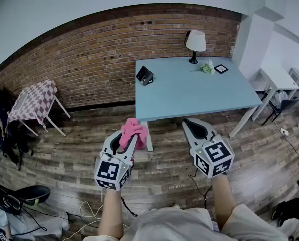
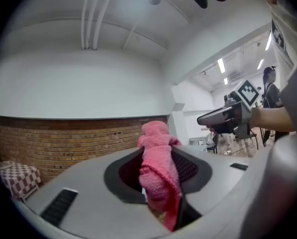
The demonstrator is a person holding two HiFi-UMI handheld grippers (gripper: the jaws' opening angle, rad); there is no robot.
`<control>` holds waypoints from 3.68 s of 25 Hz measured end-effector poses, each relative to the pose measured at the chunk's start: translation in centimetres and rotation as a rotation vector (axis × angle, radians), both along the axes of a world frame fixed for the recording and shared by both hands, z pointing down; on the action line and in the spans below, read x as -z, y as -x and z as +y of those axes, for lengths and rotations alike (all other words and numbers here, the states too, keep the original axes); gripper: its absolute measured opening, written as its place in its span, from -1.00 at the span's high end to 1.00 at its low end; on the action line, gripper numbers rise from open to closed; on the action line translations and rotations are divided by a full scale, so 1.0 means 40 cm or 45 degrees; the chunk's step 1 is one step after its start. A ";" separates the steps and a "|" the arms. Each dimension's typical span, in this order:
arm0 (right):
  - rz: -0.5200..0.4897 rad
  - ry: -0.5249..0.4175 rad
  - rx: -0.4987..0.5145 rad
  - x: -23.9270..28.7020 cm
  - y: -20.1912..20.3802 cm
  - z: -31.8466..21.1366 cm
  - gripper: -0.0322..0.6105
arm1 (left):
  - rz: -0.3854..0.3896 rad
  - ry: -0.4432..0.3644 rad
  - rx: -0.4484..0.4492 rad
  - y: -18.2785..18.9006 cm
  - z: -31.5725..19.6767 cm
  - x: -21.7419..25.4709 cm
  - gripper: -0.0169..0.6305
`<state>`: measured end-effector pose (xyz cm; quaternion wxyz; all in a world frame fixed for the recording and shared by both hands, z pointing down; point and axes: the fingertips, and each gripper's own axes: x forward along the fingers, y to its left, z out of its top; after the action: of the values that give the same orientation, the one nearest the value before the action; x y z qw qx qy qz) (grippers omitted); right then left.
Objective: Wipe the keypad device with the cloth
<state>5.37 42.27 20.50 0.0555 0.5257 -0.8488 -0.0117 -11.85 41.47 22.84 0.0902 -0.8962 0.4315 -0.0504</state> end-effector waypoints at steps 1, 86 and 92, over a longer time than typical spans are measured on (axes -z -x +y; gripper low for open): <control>-0.009 0.004 0.005 0.000 -0.002 0.000 0.87 | 0.001 0.001 0.003 -0.003 -0.002 0.000 0.43; 0.047 0.365 0.068 -0.351 -0.029 -1.574 0.69 | -0.038 0.247 0.048 -0.059 -1.619 -0.223 0.44; 0.064 0.471 0.138 -0.463 -0.010 -1.694 0.64 | -0.045 0.313 0.065 -0.090 -1.762 -0.307 0.44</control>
<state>5.78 -25.49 39.04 0.1715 0.4595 -0.8620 0.1285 -8.25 -29.00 35.13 -0.0139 -0.8881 0.4432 -0.1209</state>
